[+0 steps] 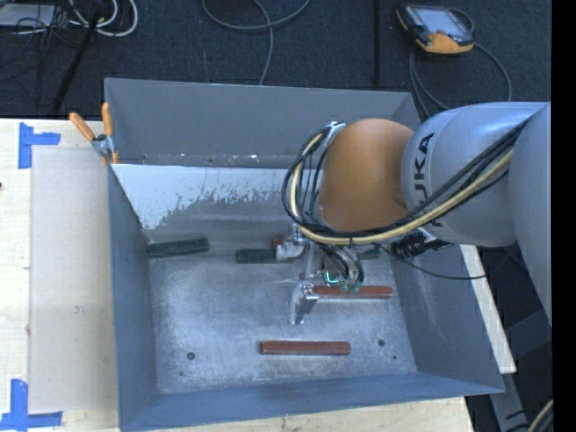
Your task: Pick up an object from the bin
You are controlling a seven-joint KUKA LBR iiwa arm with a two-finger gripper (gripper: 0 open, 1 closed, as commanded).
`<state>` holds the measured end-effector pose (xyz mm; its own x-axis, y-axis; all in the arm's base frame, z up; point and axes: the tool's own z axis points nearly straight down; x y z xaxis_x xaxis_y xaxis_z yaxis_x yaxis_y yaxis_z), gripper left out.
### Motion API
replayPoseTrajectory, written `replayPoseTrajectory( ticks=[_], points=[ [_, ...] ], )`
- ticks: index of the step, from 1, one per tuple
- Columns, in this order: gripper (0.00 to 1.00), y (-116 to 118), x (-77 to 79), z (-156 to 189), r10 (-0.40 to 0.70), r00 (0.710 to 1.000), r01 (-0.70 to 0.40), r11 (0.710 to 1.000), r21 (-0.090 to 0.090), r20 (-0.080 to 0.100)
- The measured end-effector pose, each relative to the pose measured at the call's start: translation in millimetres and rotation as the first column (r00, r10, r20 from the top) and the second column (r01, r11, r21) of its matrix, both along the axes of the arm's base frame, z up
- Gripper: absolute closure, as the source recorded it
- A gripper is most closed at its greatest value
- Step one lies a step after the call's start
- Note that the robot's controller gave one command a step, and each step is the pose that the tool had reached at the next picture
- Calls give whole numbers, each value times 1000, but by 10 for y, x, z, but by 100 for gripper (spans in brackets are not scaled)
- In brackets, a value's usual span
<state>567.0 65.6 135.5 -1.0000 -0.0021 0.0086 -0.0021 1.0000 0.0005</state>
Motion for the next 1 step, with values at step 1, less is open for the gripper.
replayPoseTrajectory(
  ticks=[1],
  points=[
    [0, -3, 19, 39, -2, 1000, 2, 1000, 0, 7]
  ],
)
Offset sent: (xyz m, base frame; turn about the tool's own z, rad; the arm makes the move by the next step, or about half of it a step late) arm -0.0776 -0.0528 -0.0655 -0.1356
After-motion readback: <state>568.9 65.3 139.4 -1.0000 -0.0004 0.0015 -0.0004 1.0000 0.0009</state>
